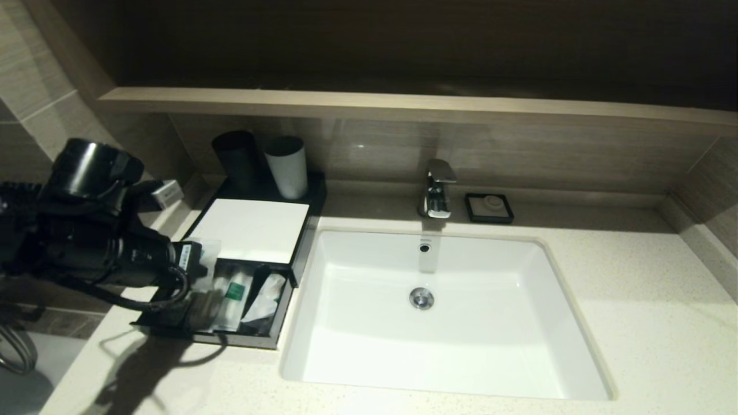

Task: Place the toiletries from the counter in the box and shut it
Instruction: Place the bathroom toiletry into the drawer

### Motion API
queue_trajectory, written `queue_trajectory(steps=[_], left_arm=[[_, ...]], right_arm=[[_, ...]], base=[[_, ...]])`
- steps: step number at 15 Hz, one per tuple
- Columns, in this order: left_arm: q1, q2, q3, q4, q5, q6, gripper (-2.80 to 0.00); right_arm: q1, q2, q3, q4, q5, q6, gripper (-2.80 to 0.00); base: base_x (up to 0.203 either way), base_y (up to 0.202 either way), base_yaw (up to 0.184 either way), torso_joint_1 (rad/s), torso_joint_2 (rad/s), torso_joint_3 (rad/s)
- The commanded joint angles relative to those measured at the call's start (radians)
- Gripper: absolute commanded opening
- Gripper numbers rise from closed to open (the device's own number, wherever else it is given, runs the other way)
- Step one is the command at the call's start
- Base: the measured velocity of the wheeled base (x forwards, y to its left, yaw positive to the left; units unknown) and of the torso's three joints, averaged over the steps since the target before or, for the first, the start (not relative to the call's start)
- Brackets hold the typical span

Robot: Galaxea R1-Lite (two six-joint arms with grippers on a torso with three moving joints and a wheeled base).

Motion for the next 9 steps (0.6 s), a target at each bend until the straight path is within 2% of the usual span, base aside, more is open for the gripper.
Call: queue_trajectory(steps=[1,9], left_arm=[[-0.026,0.039,-0.012,0.005,0.002,-0.001,-2.8],[-0.07,0.079,-0.01,0.035,0.006,-0.001,-2.8]], right_arm=[[0.0,0.0,0.0,0.0,0.0,0.0,-2.8],[0.0,0.0,0.0,0.0,0.0,0.0,-2.8]], base=[[0.0,0.0,0.0,0.0,0.0,0.0],[0.0,0.0,0.0,0.0,0.0,0.0]])
